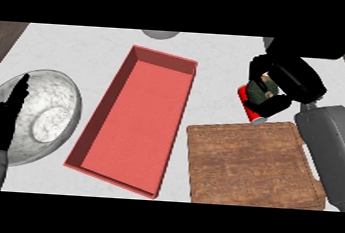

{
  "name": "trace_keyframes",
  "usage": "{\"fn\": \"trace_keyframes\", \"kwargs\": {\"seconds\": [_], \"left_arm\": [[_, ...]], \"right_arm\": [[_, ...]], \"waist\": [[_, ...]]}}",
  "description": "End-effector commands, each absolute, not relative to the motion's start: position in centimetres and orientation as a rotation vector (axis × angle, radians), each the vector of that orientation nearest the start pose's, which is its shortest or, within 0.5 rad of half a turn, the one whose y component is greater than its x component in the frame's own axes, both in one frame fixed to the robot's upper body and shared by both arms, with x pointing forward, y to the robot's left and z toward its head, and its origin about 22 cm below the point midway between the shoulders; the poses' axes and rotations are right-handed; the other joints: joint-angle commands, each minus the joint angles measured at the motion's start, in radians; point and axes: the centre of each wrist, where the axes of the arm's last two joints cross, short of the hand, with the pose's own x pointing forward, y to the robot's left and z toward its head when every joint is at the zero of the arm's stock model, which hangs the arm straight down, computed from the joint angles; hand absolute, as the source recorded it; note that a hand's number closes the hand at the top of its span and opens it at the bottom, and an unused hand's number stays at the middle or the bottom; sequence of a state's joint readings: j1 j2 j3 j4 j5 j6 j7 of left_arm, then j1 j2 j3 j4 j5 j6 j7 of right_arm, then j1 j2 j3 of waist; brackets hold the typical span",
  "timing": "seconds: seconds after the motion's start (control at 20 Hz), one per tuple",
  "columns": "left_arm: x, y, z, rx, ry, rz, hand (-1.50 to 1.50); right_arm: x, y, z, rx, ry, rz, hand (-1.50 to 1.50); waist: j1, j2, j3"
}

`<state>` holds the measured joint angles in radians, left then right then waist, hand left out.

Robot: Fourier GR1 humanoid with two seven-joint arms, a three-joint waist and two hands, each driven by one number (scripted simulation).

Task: Pick the squash from the cutting board and place it in the cardboard box

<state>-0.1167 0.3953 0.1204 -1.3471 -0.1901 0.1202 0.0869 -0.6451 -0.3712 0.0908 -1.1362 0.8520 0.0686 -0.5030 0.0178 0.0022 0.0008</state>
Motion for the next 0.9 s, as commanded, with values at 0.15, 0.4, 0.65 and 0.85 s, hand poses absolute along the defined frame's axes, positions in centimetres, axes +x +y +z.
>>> {"fn": "trace_keyframes", "kwargs": {"seconds": [0.15,0.4,0.65,0.85], "left_arm": [[25.5,35.3,1.6,0.642,-1.379,-0.216,0.0],[27.1,35.6,3.0,0.654,-1.366,-0.215,0.0],[25.5,36.7,1.5,0.646,-1.377,-0.225,0.0],[26.1,35.0,1.7,0.645,-1.378,-0.23,0.0]], "right_arm": [[39.7,-20.2,14.8,-0.489,-2.126,1.393,1.5],[38.7,-14.3,17.7,-0.277,-2.098,1.376,1.5],[37.7,-7.8,19.5,-0.177,-2.081,1.269,1.5],[37.8,-5.3,19.4,-0.155,-2.018,1.23,1.5]], "waist": [[-0.005,-0.002,-0.001],[-0.014,-0.004,-0.001],[-0.006,-0.004,-0.001],[0.0,-0.003,-0.001]]}}
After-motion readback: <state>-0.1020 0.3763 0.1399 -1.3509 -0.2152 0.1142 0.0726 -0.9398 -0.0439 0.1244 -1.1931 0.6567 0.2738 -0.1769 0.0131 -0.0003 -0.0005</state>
